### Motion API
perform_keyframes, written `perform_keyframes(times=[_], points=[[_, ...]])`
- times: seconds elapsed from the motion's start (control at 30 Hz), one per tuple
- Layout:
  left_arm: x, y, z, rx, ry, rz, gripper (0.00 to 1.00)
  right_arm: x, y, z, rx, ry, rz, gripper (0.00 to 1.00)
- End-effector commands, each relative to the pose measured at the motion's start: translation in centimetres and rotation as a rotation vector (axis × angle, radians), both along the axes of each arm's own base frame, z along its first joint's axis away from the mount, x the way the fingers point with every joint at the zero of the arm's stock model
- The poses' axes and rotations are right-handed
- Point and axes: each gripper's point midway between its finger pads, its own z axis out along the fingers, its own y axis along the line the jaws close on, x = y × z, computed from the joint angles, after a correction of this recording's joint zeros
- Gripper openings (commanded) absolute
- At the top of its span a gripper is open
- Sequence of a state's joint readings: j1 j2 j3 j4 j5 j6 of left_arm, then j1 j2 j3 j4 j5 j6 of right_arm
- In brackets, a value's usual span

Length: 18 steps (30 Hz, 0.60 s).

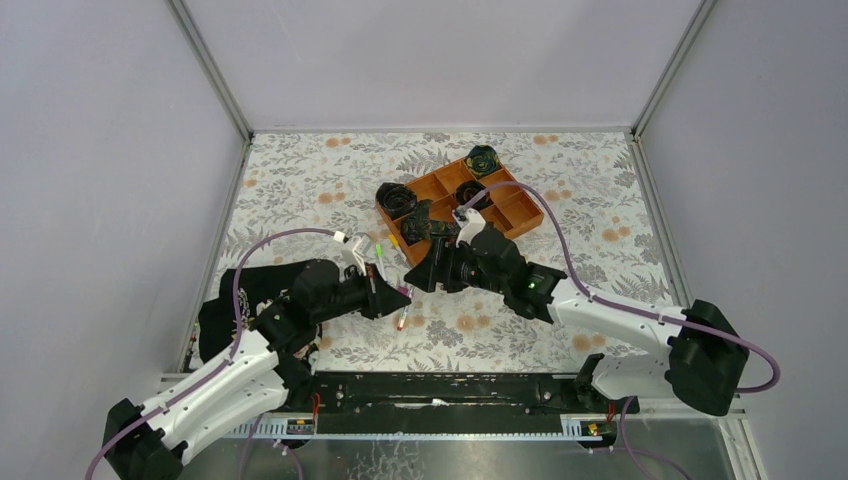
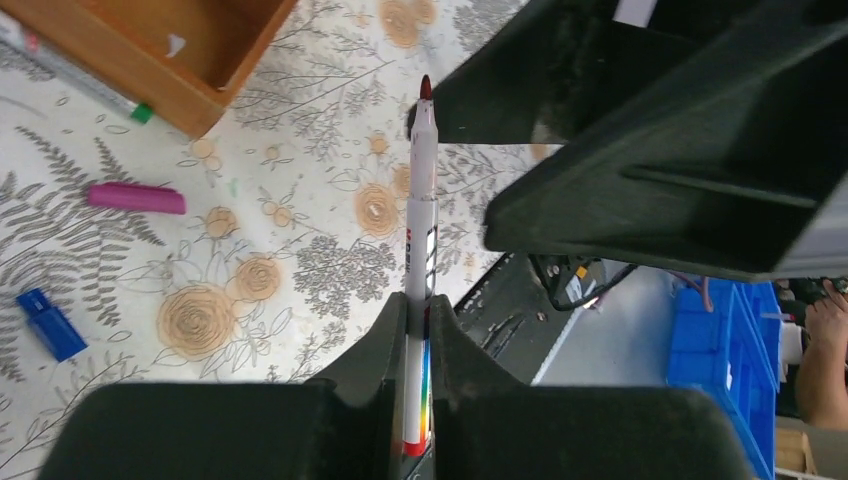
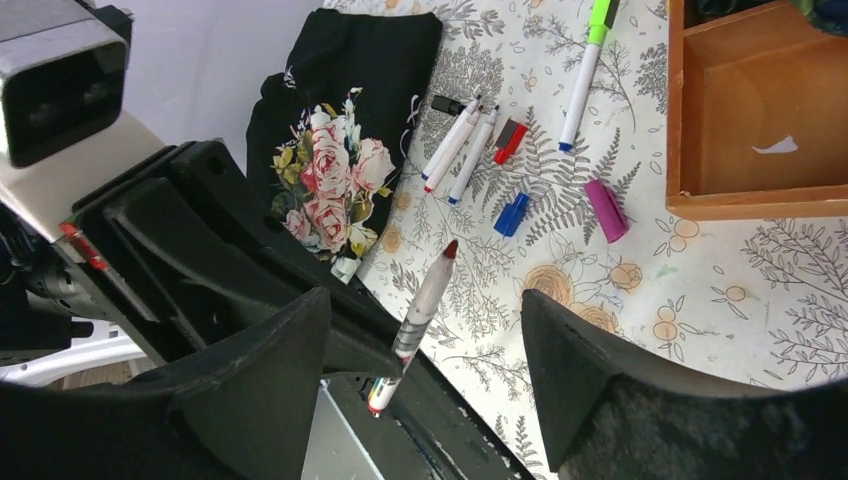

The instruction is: Insert the pens into the pen caps

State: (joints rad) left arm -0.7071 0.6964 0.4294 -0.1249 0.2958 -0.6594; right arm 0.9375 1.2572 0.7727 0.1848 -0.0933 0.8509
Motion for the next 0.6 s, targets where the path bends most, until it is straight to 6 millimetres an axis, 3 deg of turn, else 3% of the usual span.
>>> perform_keyframes(times=[0.0, 0.13, 0.17, 0.33, 0.37, 0.57], points=[[-1.3, -1.5, 3.2, -0.098, -0.093, -0.134, 0.0, 0.3, 1.4, 2.5, 0.078, -0.013, 0.028, 0.74], [-1.8, -1.8, 3.6, -0.122, -0.095, -0.166, 0.0, 0.1, 2.0, 2.3, 0.089, 0.005, 0.05, 0.66], [-1.9, -1.9, 3.7, -0.127, -0.098, -0.173, 0.0, 0.1, 2.1, 2.2, 0.09, 0.007, 0.055, 0.6], [-1.4, -1.8, 3.3, -0.12, -0.093, -0.142, 0.01, -0.2, 2.6, 2.6, 0.117, 0.019, 0.079, 0.05], [-1.3, -1.8, 3.1, -0.114, -0.086, -0.134, 0.05, -0.3, 2.7, 2.7, 0.123, 0.024, 0.081, 0.0], [-1.5, -2.3, 1.7, -0.1, -0.033, -0.162, 0.26, -0.7, 2.9, 3.4, 0.184, 0.044, 0.089, 0.0]])
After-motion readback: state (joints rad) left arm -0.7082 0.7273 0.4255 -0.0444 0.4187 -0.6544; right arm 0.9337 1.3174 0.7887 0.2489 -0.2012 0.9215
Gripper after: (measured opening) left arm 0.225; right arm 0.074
